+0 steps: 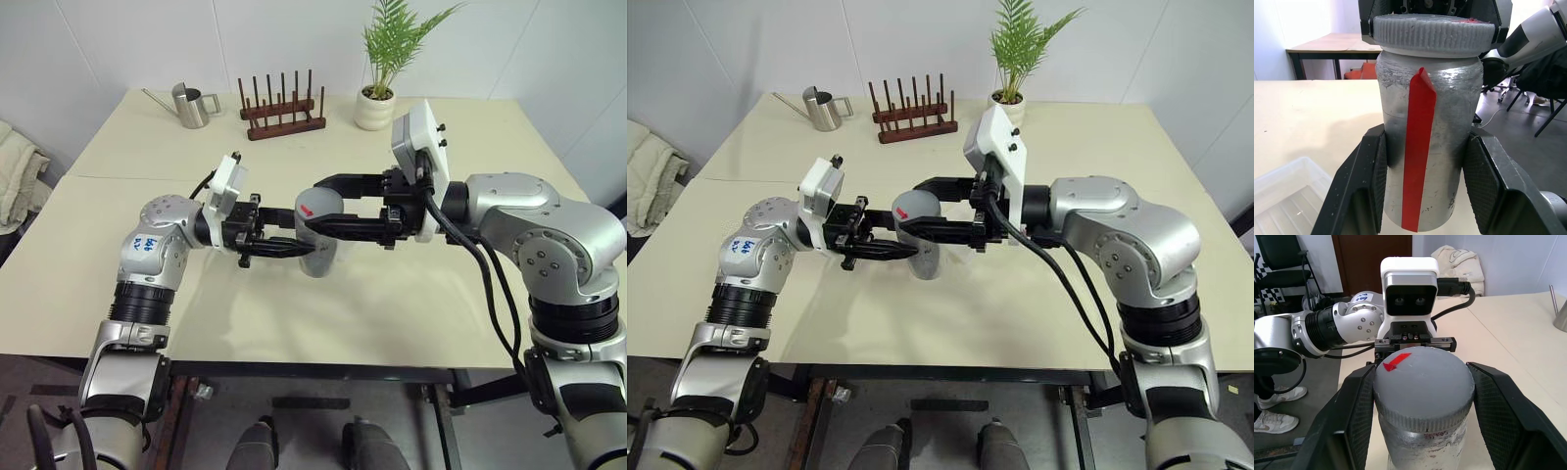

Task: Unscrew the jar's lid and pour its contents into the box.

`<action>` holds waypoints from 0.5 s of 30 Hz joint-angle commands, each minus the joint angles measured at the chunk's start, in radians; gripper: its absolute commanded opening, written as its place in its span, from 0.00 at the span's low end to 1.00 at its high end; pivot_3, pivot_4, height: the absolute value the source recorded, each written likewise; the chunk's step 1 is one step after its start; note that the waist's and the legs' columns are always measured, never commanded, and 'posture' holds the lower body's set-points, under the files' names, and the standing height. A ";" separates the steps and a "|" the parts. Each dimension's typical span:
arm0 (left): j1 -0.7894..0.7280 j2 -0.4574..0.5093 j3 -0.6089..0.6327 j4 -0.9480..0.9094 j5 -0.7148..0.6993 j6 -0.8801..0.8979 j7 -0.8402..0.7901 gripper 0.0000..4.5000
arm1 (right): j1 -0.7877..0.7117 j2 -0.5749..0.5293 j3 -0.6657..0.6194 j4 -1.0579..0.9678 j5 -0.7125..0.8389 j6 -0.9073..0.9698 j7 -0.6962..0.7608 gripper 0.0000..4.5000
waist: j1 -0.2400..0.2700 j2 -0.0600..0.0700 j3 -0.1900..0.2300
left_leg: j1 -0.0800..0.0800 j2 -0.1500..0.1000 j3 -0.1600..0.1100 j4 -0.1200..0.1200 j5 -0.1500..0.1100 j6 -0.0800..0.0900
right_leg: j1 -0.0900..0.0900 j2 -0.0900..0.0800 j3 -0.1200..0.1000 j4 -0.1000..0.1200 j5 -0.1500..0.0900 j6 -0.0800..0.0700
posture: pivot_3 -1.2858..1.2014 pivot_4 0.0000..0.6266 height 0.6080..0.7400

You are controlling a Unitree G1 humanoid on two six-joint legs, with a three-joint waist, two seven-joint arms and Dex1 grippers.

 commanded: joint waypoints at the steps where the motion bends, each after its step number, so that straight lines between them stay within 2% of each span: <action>1: 0.034 0.025 -0.053 -0.023 0.012 0.004 -0.081 0.41 | -0.082 -0.043 -0.137 0.032 -0.033 -0.089 -0.034 0.57 | 0.000 0.000 0.000 | 0.000 0.000 0.000 0.000 0.000 0.000 | 0.000 0.000 0.000 0.000 0.000 0.000 | 0.52 0.24 1.00; 15: 0.028 0.041 -0.071 -0.004 0.011 -0.001 -0.118 0.41 | -0.115 -0.055 -0.140 0.077 -0.040 -0.108 0.016 0.57 | 0.000 0.000 0.000 | 0.000 0.000 0.000 0.000 0.000 0.000 | 0.000 0.000 0.000 0.000 0.000 0.000 | 0.52 0.24 1.00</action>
